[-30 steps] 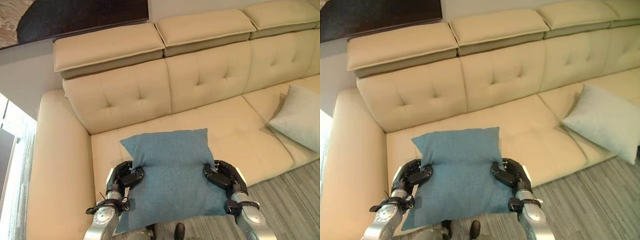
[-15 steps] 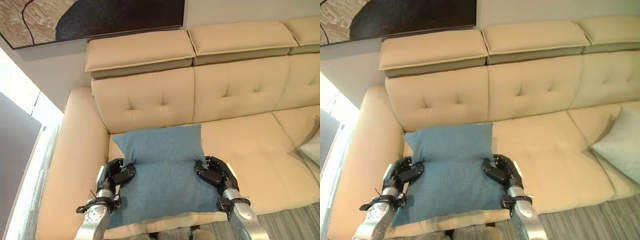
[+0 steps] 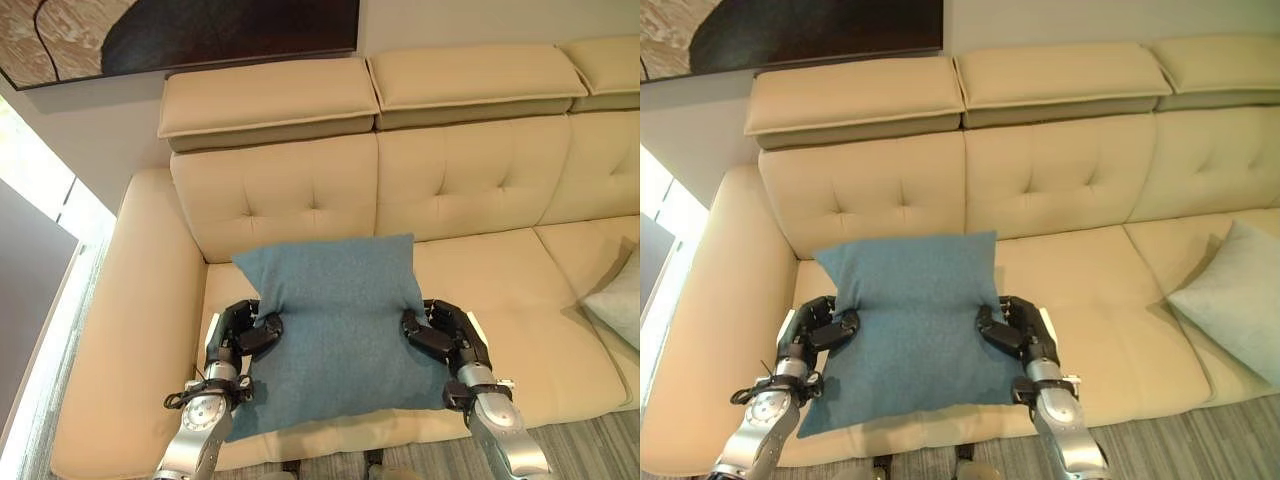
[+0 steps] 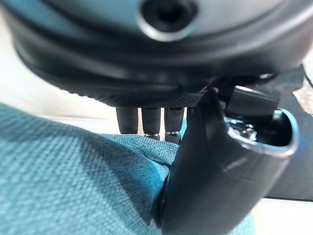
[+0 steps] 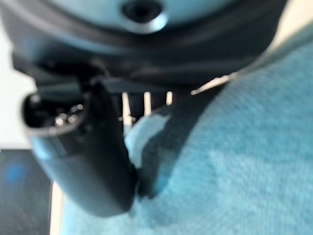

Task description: Pick up all the scattered cushions and arrange them neatly on the sofa.

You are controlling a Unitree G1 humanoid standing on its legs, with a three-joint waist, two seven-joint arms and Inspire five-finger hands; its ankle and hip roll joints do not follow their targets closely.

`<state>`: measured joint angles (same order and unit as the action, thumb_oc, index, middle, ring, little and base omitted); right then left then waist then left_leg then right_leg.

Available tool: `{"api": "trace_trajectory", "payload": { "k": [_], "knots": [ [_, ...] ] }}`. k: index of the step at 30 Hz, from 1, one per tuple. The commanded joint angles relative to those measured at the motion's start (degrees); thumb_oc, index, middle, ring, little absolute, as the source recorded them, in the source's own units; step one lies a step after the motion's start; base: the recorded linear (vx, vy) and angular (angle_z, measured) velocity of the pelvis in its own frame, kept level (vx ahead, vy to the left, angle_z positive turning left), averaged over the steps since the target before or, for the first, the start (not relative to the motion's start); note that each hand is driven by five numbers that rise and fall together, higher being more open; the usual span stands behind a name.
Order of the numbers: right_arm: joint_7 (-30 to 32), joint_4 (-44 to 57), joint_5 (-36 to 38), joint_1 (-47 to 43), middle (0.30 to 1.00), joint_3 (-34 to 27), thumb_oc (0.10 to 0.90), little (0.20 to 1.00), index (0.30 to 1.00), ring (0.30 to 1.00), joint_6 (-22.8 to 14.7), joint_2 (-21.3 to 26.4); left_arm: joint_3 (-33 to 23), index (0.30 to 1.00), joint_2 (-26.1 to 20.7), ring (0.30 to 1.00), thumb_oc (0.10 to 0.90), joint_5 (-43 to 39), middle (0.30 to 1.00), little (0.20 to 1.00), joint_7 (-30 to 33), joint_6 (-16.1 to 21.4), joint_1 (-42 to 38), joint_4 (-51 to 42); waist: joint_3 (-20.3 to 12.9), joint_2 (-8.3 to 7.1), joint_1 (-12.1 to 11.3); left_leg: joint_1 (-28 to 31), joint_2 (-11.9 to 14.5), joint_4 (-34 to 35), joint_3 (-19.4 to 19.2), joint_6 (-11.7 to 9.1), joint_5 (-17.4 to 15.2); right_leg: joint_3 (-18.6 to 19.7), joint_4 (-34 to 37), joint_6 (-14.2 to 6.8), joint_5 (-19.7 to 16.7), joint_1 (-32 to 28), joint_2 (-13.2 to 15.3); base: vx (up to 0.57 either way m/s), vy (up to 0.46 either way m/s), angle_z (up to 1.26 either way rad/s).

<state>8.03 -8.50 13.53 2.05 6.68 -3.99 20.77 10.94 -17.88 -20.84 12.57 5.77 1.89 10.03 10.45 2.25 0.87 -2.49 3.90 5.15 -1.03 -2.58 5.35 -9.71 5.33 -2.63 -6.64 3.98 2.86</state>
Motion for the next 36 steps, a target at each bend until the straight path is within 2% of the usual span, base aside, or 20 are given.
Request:
{"api": "trace_trajectory", "payload": {
  "k": [1,6,11,16,21,22,23,24,25,26,30,34,36],
  "knots": [
    [3.99,7.37,-4.72,-12.74,0.3,2.01,0.4,0.3,0.3,0.3,-9.57,-0.73,1.82,0.3,-2.46,0.3,0.4,4.74,0.3,0.3,2.9,8.46,-11.24,-5.53,-4.86,-1.68,-0.16,-1.04,-3.56,-0.15,-3.51,1.12,-4.37,-2.6,-2.14,-2.72,10.48,-4.02,0.88,0.0,0.0,0.0],
    [12.56,3.54,-11.36,-24.71,0.3,5.03,0.4,0.3,0.3,0.3,-10.34,-0.09,4.83,0.3,-3.02,0.3,0.4,7.09,0.3,0.3,10.06,10.26,-22.78,-1.93,-3.54,-1.27,-0.38,-4.52,-3.37,-0.15,-2.4,0.91,-3.41,-2.34,-2.91,-2.18,10.66,-0.25,0.38,-0.03,0.003,0.08],
    [21.4,0.81,-18.1,-36.29,0.3,6.93,0.4,0.3,0.3,0.3,-10.29,0.72,7.14,0.3,-4.44,0.3,0.4,10.13,0.3,0.3,16.27,11.31,-35.12,1.15,-2.97,-1.6,-1.02,-8.97,-3.67,-0.15,-0.92,0.82,-2.38,-1.64,-3.88,-1.65,10.55,4.32,-0.05,-0.03,-0.004,0.11],
    [29.43,-1.95,-25.79,-46.32,0.3,8.04,0.4,0.3,0.3,0.3,-8.32,3.88,8.57,0.3,-6.16,0.3,0.4,13.97,0.3,0.3,22.17,11.48,-45.71,4.22,-2.6,-2.19,-1.44,-12.09,-3.84,-0.15,-0.06,0.57,-1.64,-1.48,-5.04,-1.42,10.59,7.68,-0.12,0.0,-0.001,0.12],
    [34.4,-8.98,-27.67,-56.8,0.3,10.32,0.4,0.3,0.3,0.3,-5.37,5.86,11.45,0.3,-7.69,0.3,0.4,14.16,0.3,0.3,24.24,10.18,-56.94,11.71,-1.46,-2.59,-1.83,-14.51,-3.98,-0.15,0.71,0.12,-1.04,-1.35,-5.68,-1.46,10.52,10.0,-0.05,0.0,-0.006,0.04],
    [34.93,-13.95,-26.38,-61.73,0.413,11.95,0.475,0.413,0.413,0.413,-3.8,6.36,12.96,0.564,-8.06,0.564,0.576,12.56,0.564,0.564,23.93,9.59,-62.69,17.4,-1.04,-2.74,-1.88,-15.68,-4.03,-0.15,0.99,-0.14,-0.61,-1.33,-5.83,-1.55,10.16,11.11,-0.04,-0.04,-0.013,0.03],
    [34.97,-14.17,-26.31,-62.08,0.413,11.99,0.475,0.413,0.413,0.413,-3.89,6.42,12.98,0.564,-8.08,0.564,0.576,12.49,0.564,0.564,23.91,9.7,-63.03,17.62,-0.97,-2.67,-1.86,-16.0,-4.02,-0.15,1.03,-0.1,-0.3,-1.39,-5.77,-1.55,9.84,11.38,-0.06,-0.03,-0.009,0.1],
    [34.8,-16.99,-25.22,-64.62,0.9,13.0,0.8,0.9,0.9,0.9,-3.35,6.97,13.93,0.9,-8.37,0.9,0.8,11.5,0.9,0.9,23.43,9.37,-65.9,20.77,-0.77,-2.66,-1.78,-16.65,-4.03,-0.15,1.1,-0.28,-0.07,-1.36,-5.8,-1.61,9.66,11.92,-0.04,0.0,0.0,0.16],
    [34.81,-17.05,-25.2,-64.65,0.9,13.03,0.8,0.9,0.9,0.9,-3.37,6.96,13.94,0.9,-8.38,0.9,0.8,11.48,0.9,0.9,23.42,9.4,-65.92,20.83,-0.7,-2.7,-1.78,-16.42,-4.04,-0.15,1.08,-0.31,-0.34,-1.32,-5.9,-1.62,9.96,11.75,-0.02,0.0,-0.005,0.17],
    [33.87,-21.71,-22.57,-68.82,0.9,15.38,0.8,0.9,0.9,0.9,-2.62,7.64,15.51,0.9,-9.34,0.9,0.8,10.07,0.9,0.9,22.23,8.77,-70.17,25.51,-0.25,-2.74,-1.79,-17.22,-4.06,-0.15,1.16,-0.57,0.0,-1.33,-6.06,-1.7,9.67,12.49,0.0,-0.01,-0.006,0.1],
    [30.82,-27.61,-18.63,-72.49,0.9,18.46,0.8,0.9,0.9,0.9,-1.51,7.03,17.35,0.9,-10.82,0.9,0.8,9.78,0.9,0.9,20.2,6.74,-74.55,33.0,0.74,-2.64,-1.65,-18.22,-3.96,-0.15,1.21,-0.83,0.35,-1.21,-6.4,-1.8,9.38,13.54,-0.09,-0.01,-0.002,0.01],
    [28.11,-28.78,-17.49,-72.87,0.9,20.57,0.8,0.9,0.9,0.9,-1.28,6.28,16.86,0.9,-11.13,0.9,0.8,8.47,0.9,0.9,19.05,6.09,-73.89,35.72,1.45,-2.61,-1.65,-18.5,-3.9,-0.15,1.17,-0.93,0.58,-1.18,-6.38,-1.76,9.16,13.91,-0.21,-0.01,-0.009,0.06],
    [25.08,-28.66,-18.17,-70.97,0.9,22.33,0.8,0.9,0.9,0.9,-0.7,6.1,16.13,0.9,-11.12,0.9,0.8,7.79,0.9,0.9,17.59,5.79,-71.18,35.63,2.22,-2.48,-1.79,-18.54,-3.89,-0.15,1.01,-0.98,0.68,-1.27,-6.33,-1.62,9.11,13.92,-0.27,-0.01,-0.011,0.16]
  ]
}}
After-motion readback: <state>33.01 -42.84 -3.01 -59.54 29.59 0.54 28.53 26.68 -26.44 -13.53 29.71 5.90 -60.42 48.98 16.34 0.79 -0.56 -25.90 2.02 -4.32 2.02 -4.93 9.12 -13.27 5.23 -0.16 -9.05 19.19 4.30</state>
